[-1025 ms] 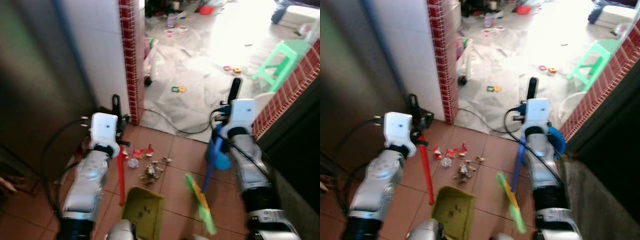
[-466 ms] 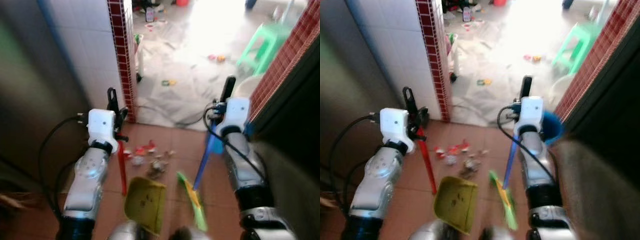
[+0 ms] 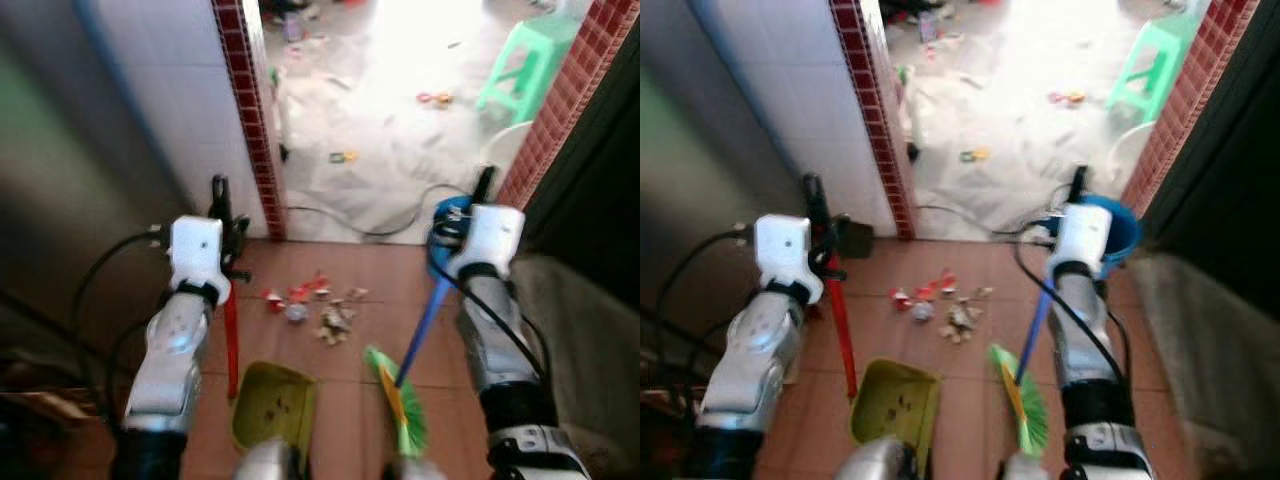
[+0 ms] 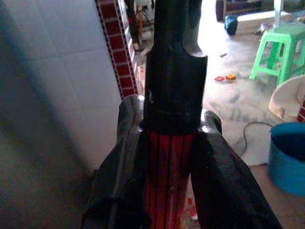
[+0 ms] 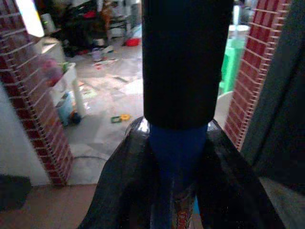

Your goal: Sweep floor

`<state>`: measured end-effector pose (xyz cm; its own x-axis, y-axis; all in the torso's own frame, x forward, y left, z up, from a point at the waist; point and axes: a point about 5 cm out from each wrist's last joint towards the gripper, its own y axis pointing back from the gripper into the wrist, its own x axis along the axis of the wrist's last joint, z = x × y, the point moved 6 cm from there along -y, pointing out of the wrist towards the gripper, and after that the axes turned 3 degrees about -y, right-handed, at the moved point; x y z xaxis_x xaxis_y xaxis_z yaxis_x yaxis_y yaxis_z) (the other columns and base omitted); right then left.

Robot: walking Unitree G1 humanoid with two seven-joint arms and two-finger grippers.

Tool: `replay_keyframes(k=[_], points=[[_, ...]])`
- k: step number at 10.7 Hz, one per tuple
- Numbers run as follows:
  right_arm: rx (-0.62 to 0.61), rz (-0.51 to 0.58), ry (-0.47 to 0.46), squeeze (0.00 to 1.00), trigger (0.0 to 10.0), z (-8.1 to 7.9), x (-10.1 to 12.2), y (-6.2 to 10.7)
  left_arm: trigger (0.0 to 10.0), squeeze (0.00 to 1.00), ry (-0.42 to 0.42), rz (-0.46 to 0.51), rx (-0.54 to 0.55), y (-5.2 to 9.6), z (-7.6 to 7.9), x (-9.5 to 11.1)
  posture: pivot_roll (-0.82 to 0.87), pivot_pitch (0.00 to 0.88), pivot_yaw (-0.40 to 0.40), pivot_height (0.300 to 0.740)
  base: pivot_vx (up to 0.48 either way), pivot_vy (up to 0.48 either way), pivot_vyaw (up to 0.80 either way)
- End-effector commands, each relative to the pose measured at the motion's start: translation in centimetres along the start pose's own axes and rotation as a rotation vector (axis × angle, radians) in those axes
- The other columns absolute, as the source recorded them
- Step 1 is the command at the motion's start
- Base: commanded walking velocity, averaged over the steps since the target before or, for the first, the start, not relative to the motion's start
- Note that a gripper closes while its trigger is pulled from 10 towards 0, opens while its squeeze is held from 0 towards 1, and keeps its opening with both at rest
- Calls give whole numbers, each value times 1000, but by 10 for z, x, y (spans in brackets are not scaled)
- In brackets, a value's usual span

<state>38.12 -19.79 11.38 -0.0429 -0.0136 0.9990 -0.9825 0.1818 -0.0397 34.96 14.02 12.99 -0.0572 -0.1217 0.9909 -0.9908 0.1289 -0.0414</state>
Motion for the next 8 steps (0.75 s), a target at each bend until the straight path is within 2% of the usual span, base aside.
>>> replay_keyframes(k=[1,3,4,5,6,7,8], points=[[-9,32,-14,0,10000,0,8,-1,10000,0,9,54,11,-4,-4,13,-48,0,135,740,0,0,0],[-38,57,-4,0,10000,11,14,-3,10000,0,-60,62,62,-5,-20,7,-63,0,148,740,0,0,0],[-39,59,12,0,10000,15,14,-3,10000,0,-73,61,81,-4,-23,4,-67,0,121,740,0,0,0],[-14,61,50,0,10000,14,17,-5,10000,0,-46,59,99,-4,-23,1,-69,0,91,740,0,0,0],[44,46,124,0,10000,7,21,-11,10000,0,-51,67,98,-7,-16,-2,-87,0,-19,740,0,0,0],[125,57,153,0,10000,-6,28,-15,10000,0,-41,72,108,-9,-11,-3,-101,0,-69,740,0,0,0],[208,53,172,0,10000,-24,26,-14,10000,0,-23,65,120,-8,-10,-8,-97,0,-48,740,0,0,0]])
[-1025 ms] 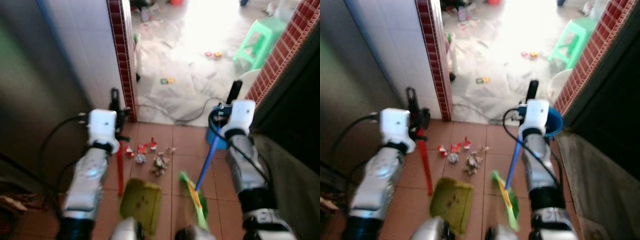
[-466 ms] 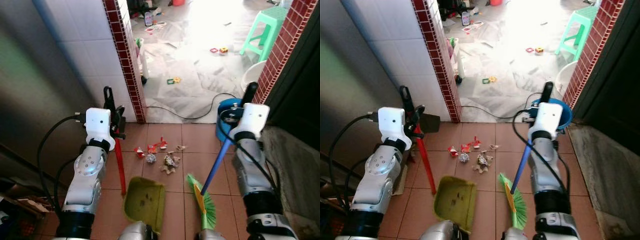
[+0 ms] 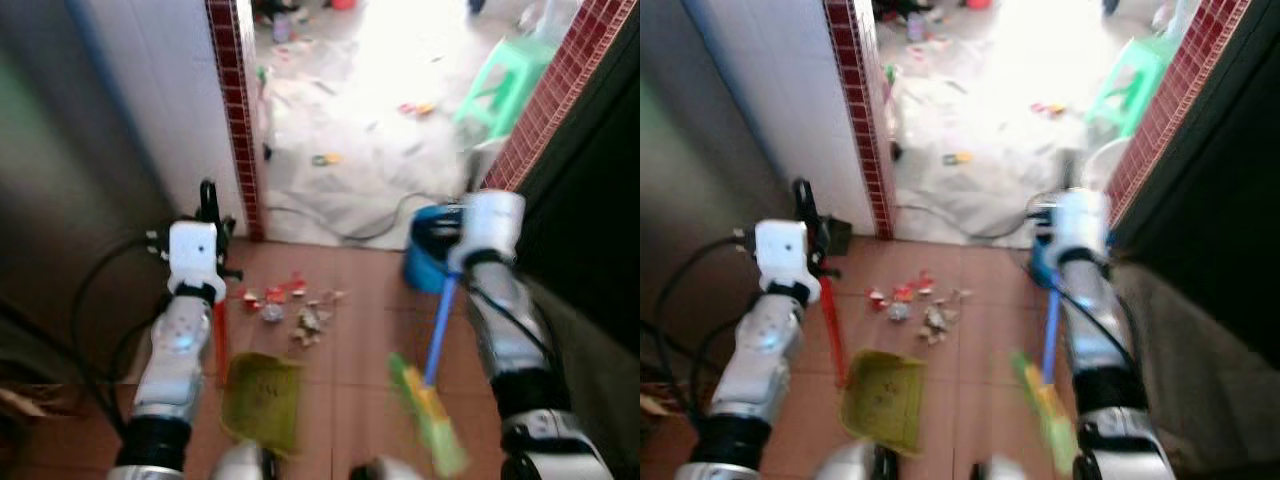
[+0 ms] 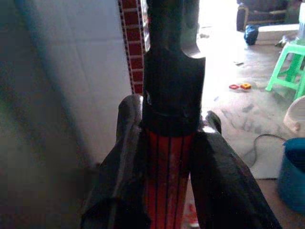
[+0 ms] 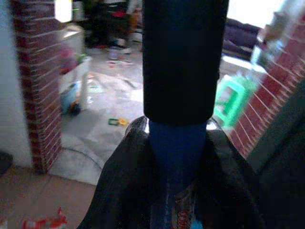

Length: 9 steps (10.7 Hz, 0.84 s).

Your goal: Sweep floor

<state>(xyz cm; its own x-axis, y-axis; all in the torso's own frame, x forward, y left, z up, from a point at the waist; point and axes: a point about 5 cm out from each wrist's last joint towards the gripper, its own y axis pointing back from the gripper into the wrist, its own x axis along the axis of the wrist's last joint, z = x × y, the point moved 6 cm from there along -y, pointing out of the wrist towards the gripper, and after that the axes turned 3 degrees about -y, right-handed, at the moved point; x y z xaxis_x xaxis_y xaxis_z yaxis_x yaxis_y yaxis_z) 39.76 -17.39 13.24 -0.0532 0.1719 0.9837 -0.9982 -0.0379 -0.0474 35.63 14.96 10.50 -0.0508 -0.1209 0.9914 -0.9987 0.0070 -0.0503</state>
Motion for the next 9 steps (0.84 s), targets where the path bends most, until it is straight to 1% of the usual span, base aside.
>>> replay_keyframes(k=[1,2,3,4,5,6,7,8,9], points=[[40,21,-10,0,10000,-8,7,-4,10000,0,1,62,19,-2,-3,14,-100,0,-37,740,0,0,0],[148,58,52,0,10000,-19,20,-8,10000,0,29,37,48,4,-4,5,-101,0,3,740,0,0,0],[169,40,62,0,10000,-13,20,-10,10000,0,37,28,64,9,-4,1,-91,0,1,740,0,0,0],[182,39,74,0,10000,-10,19,-11,10000,0,34,24,66,12,-4,-2,-74,0,7,740,0,0,0],[194,40,63,0,10000,-16,17,-10,10000,0,32,31,79,15,-5,-1,-55,0,2,740,0,0,0],[188,58,32,0,10000,-23,19,-9,10000,0,10,54,86,17,-7,5,-47,0,-3,740,0,0,0],[157,66,4,0,10000,-27,19,-6,10000,0,4,83,88,19,-8,13,-23,0,-7,740,0,0,0],[97,80,-4,0,10000,-25,16,0,10000,0,21,78,110,24,-13,10,-29,0,-21,740,0,0,0],[8,41,-12,0,10000,-13,3,9,10000,0,28,52,127,27,-12,1,-35,0,-30,740,0,0,0]])
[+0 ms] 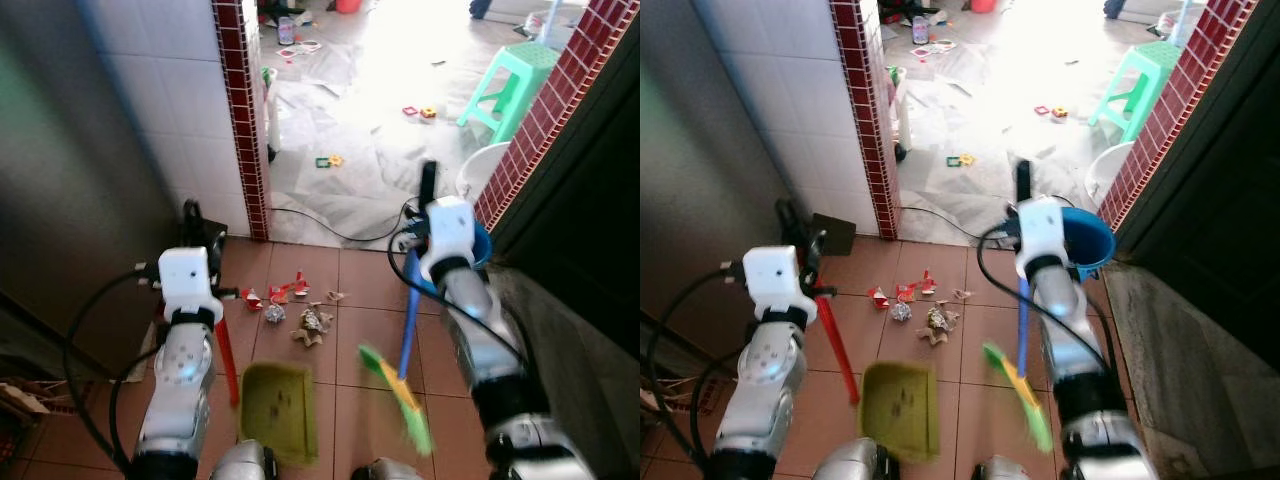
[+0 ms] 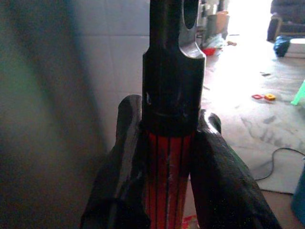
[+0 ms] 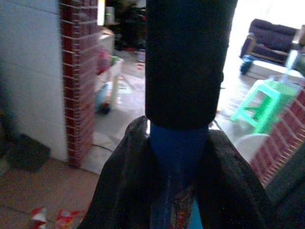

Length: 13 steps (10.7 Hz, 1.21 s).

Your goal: Sweep floor

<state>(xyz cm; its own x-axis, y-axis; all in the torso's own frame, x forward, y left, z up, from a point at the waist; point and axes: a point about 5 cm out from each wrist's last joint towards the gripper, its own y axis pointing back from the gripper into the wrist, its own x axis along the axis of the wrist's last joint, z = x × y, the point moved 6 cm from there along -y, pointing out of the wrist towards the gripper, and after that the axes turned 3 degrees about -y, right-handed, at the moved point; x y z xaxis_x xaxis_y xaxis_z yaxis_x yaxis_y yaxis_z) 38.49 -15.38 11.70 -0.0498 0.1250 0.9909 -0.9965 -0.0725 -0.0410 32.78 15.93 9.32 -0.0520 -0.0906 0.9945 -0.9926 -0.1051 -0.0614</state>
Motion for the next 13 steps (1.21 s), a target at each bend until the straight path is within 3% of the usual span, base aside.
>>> replay_keyframes(k=[1,3,5,7,10,13], points=[[-51,27,30,0,10000,14,8,1,10000,0,5,51,4,-1,1,12,-43,0,-35,740,0,0,0],[-42,5,36,0,10000,16,4,2,10000,0,21,68,-14,-3,12,17,-48,0,-79,740,0,0,0],[-3,20,66,0,10000,14,15,-11,10000,0,50,48,47,-3,4,9,-52,0,-125,740,0,0,0],[-53,20,32,0,10000,20,13,-11,10000,0,33,43,34,-2,0,9,-49,0,-81,740,0,0,0],[-109,-5,-1,0,10000,29,0,-1,10000,0,24,45,15,-6,-3,11,-64,0,-35,740,0,480,-142],[-127,8,-1,0,10000,33,4,-3,10000,0,15,66,18,-10,0,17,-72,0,-26,740,0,480,-154]])
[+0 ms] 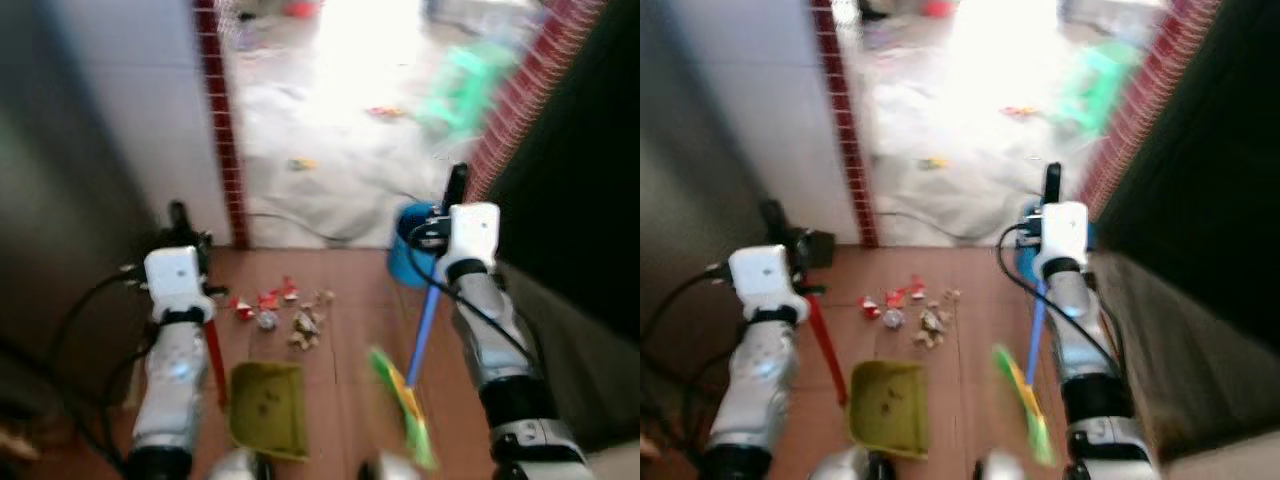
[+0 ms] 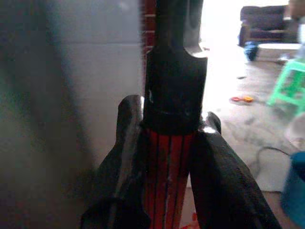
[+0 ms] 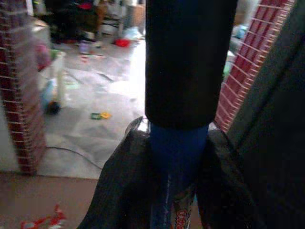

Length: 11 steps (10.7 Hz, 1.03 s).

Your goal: Sweep floor

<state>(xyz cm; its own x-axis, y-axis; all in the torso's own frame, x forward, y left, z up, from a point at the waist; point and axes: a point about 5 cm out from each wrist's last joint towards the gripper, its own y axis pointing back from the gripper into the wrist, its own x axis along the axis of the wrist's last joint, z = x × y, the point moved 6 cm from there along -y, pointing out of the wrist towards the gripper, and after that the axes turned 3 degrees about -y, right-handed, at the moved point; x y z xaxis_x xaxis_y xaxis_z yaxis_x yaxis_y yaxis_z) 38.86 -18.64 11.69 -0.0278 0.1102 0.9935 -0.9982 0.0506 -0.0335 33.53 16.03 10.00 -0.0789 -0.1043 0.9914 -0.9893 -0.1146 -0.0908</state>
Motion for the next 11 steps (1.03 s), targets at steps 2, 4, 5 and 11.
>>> replay_keyframes(k=[2,4,5,11], points=[[-8,34,13,0,10000,1,9,-2,10000,0,10,67,3,-2,2,17,-67,0,-28,740,0,0,0],[-8,35,11,0,10000,-1,9,-3,10000,0,2,84,-11,-2,1,22,-60,0,-22,740,0,0,0],[-7,36,11,0,10000,-3,9,-4,10000,0,0,87,-7,-3,-1,23,-59,0,-20,740,0,0,0],[-14,56,9,0,10000,-1,12,-3,10000,0,-9,103,-30,-6,2,29,-63,0,1,740,389,0,0]])
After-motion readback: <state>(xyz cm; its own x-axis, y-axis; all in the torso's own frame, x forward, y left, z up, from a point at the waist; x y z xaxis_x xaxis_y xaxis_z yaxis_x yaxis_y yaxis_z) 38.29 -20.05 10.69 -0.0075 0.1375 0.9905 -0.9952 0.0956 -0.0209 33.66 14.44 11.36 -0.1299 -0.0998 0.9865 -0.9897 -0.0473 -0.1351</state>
